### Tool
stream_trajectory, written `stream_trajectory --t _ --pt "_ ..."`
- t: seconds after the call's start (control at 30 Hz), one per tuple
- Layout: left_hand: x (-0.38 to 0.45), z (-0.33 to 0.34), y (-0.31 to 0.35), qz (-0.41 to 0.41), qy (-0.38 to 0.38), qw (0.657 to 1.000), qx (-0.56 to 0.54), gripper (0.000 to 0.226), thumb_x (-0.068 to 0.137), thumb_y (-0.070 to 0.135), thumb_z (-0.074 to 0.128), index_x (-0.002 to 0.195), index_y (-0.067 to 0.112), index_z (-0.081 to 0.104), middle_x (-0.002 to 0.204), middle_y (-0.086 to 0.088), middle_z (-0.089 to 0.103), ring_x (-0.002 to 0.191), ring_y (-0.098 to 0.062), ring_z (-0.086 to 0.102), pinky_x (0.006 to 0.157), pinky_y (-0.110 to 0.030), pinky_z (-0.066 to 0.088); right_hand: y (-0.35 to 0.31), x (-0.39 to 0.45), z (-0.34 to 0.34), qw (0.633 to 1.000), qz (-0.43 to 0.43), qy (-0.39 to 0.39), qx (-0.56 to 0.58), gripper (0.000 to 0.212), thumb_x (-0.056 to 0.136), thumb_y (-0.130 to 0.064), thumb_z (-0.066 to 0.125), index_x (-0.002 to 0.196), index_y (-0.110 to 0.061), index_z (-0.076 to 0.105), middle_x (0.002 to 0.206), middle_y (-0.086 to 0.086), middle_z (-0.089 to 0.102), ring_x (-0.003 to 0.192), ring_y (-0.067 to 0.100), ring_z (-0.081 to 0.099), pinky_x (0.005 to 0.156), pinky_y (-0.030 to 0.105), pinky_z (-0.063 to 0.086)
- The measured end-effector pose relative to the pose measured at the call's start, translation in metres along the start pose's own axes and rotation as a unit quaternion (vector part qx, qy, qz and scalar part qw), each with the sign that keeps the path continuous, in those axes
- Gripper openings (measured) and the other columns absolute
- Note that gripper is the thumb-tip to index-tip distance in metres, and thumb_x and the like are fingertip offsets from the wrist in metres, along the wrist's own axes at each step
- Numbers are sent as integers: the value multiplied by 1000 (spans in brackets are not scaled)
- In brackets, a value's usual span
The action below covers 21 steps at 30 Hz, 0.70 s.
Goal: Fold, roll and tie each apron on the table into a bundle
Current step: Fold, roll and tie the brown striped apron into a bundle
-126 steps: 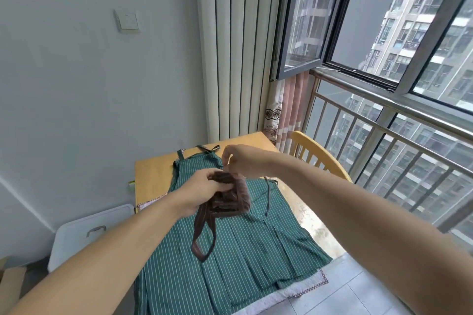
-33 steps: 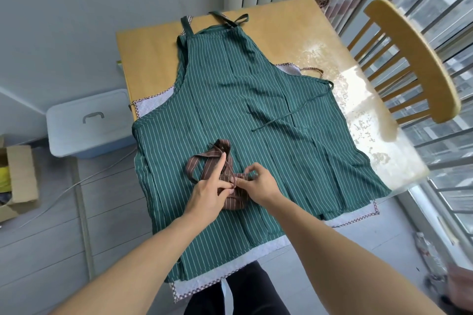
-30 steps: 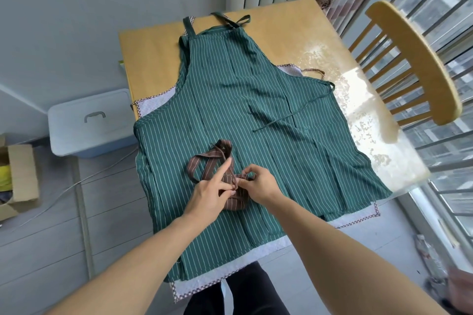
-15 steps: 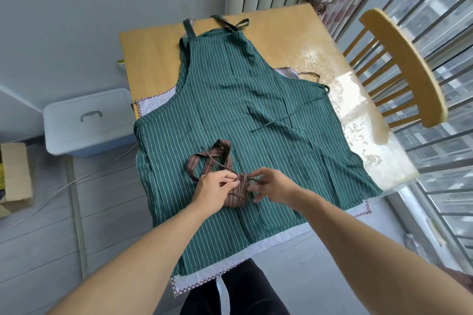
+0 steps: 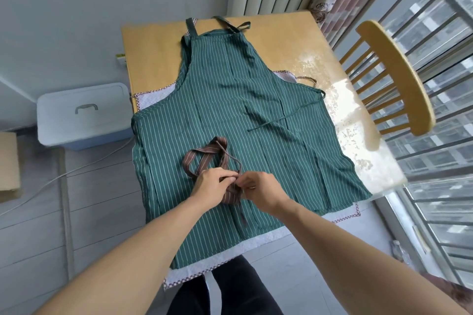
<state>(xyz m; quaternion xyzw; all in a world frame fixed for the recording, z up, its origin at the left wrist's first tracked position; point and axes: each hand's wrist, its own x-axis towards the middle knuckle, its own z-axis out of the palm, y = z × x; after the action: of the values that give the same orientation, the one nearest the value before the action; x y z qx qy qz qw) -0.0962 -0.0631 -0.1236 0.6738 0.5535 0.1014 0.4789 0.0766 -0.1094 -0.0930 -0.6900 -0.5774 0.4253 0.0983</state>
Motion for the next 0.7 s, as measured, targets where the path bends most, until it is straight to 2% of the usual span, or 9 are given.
stream_trajectory --t 0.07,0.2,0.3,0.4,0.5,0.57,0.63,0.7 --pt "-1 -1 -1 -2 -2 1000 -2 22 99 27 62 116 27 77 116 10 73 108 -12 65 96 -27 48 1 -1 4 998 -30 4 -48 36 87 10 69 115 -11 74 114 1 74 102 12 69 95 19 53" --pt "-3 -3 1 -14 -2 1000 -1 22 101 30 57 112 30 76 109 12 76 91 -14 67 86 -31 54 7 -4 20 990 -72 1 -123 33 86 4 72 114 -15 68 116 -1 59 99 20 66 94 29 54" --pt "-3 -3 2 -14 -11 1000 6 21 102 29 56 111 31 75 106 13 76 90 -10 66 91 -36 54 13 -8 31 988 -79 33 -132 27 90 -3 73 112 -17 67 112 -3 62 95 17 66 90 30 55" --pt "-4 -4 1 -7 -21 1000 -6 23 101 27 59 118 27 76 121 11 72 108 -9 63 104 -29 45 19 -13 31 990 -84 66 -95 18 92 -5 70 106 -16 72 103 -4 72 85 8 65 86 24 56" --pt "-5 -5 0 -1 -34 999 -8 23 101 24 60 118 25 76 122 10 69 111 -7 57 101 -26 40 15 -12 26 990 -72 114 -48 8 92 -10 72 92 -17 77 86 -9 74 70 -1 61 74 17 55" --pt "-5 -4 -1 -3 -37 999 -4 22 100 25 62 117 25 76 117 9 69 111 -11 59 101 -30 44 12 -9 23 988 -70 136 -7 7 91 -13 75 95 -17 80 87 -10 77 72 -3 67 76 12 55" --pt "-5 -3 -2 2 -39 999 -3 21 98 24 65 116 25 76 113 10 68 109 -12 60 101 -34 46 7 -6 18 988 -92 126 -20 11 91 -18 76 100 -18 81 93 -7 79 80 3 72 80 17 58" --pt "-6 -2 -2 7 -51 999 0 19 95 23 69 113 26 77 110 11 66 106 -10 60 101 -33 47 4 -1 12 982 -133 117 -71 12 89 -22 78 100 -20 82 96 -5 77 85 12 71 78 25 58"
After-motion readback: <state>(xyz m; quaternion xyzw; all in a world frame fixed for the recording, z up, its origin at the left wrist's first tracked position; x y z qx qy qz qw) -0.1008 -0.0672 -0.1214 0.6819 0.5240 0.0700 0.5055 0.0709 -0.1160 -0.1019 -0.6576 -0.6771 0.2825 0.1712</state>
